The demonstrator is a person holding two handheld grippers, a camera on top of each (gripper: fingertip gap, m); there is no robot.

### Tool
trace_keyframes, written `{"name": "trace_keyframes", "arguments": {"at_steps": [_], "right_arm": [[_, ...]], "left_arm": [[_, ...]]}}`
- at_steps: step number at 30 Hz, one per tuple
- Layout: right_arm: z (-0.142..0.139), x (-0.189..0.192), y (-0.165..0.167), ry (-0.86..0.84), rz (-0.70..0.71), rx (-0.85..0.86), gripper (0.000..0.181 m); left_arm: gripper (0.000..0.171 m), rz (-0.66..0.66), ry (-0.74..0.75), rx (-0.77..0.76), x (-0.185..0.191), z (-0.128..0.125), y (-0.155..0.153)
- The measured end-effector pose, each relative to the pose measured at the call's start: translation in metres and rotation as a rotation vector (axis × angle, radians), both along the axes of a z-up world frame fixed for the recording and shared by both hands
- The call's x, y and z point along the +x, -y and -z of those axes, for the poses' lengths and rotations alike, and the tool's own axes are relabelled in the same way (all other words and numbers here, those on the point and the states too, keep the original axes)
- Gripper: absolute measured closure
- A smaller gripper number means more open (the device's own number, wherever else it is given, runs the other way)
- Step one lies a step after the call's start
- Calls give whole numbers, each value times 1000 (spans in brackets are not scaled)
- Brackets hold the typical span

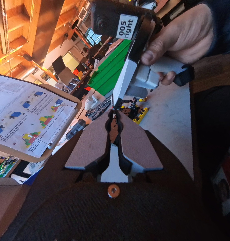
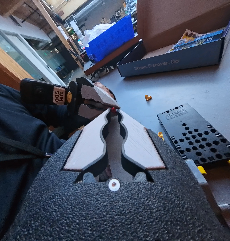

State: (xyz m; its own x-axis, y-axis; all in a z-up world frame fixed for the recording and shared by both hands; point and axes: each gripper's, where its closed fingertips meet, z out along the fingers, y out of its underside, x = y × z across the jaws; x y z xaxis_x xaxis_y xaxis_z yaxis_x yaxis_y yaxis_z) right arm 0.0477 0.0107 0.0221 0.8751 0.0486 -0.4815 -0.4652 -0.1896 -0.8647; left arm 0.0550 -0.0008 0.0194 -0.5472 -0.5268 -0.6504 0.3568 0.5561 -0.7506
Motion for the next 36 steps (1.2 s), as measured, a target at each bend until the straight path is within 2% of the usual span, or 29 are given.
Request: {"name": "trace_keyframes", "arguments": {"at_steps": [5, 9, 14, 21, 36], "right_arm": [[-2, 0, -2, 10, 9, 14, 176], [1, -3, 0, 102, 16, 14, 178], [-5, -3, 4, -13, 22, 128, 178], [-6, 2, 2, -83, 32, 169, 180], [-9, 0, 7, -106, 53, 208, 176]], "left_arm": [[170, -20, -5, -19, 2, -2, -2], [170, -24, -19, -13, 1, 0, -2], [171, 74, -202, -176, -5, -3, 2], [171, 77, -247, -218, 0, -4, 1], [171, 88, -240, -228, -2, -6, 4]]}}
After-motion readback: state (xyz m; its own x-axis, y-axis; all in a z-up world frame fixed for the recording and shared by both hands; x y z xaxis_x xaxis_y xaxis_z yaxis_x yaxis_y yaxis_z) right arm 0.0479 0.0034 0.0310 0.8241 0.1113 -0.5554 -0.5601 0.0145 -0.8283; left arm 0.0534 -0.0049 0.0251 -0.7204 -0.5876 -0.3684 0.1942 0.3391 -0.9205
